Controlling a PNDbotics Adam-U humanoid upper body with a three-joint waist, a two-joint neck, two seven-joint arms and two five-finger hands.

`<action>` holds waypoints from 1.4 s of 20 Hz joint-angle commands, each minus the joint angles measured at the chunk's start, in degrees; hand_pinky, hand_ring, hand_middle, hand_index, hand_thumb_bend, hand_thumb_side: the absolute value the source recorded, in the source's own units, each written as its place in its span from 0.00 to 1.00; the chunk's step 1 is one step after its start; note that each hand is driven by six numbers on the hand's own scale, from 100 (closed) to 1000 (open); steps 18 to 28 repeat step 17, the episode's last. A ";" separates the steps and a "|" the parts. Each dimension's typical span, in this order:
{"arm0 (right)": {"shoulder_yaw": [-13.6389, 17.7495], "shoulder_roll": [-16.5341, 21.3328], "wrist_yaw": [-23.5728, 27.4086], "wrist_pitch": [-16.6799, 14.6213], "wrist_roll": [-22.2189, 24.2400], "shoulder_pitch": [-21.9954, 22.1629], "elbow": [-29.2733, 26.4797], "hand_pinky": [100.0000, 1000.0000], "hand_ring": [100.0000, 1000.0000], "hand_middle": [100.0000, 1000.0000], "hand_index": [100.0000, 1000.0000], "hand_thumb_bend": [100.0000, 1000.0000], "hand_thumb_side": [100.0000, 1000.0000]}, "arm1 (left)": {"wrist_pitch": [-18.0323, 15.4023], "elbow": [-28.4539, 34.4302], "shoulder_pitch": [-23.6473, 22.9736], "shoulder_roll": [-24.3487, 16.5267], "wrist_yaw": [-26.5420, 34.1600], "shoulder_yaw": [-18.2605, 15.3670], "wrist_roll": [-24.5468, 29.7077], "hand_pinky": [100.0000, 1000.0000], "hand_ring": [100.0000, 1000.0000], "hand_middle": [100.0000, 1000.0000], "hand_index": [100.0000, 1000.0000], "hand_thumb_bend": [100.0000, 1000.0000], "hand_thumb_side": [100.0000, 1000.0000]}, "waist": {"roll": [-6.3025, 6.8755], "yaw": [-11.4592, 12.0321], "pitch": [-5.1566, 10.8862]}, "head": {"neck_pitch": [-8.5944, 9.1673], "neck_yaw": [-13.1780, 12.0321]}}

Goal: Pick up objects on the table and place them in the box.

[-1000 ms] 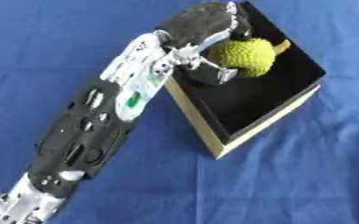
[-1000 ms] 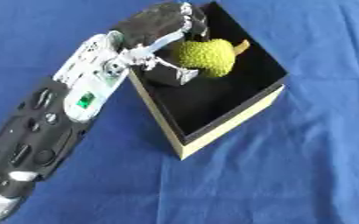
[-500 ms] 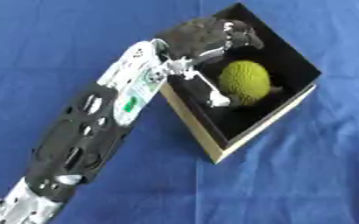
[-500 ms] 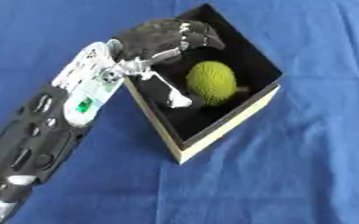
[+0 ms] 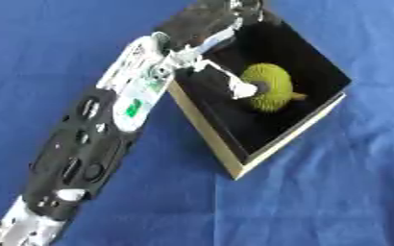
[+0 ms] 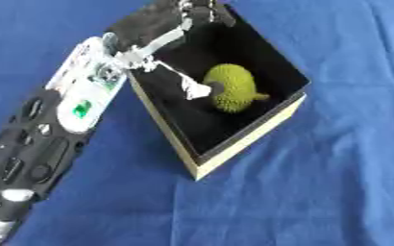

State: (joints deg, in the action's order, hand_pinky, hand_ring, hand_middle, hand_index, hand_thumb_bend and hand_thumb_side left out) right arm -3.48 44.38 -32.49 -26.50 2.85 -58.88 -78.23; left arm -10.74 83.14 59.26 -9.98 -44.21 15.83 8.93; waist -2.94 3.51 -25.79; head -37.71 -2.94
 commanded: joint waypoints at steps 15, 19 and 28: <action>2.09 5.45 -0.03 1.08 -2.01 1.36 -2.95 0.77 0.69 0.66 0.74 0.00 0.00 | 13.62 29.80 -13.89 -24.59 41.99 -14.87 -27.08 0.51 0.70 0.68 0.74 0.31 0.39 | -0.33 2.73 12.95 | -0.54 5.45; 2.28 5.94 -0.08 1.17 -2.19 1.66 -3.12 0.77 0.69 0.66 0.74 0.00 0.00 | 12.24 31.06 -17.81 -29.01 43.88 -16.10 -29.24 0.52 0.71 0.68 0.74 0.33 0.38 | -0.18 3.04 12.90 | -0.54 6.12; 2.28 5.94 -0.08 1.17 -2.19 1.66 -3.12 0.77 0.69 0.66 0.74 0.00 0.00 | 12.24 31.06 -17.81 -29.01 43.88 -16.10 -29.24 0.52 0.71 0.68 0.74 0.33 0.38 | -0.18 3.04 12.90 | -0.54 6.12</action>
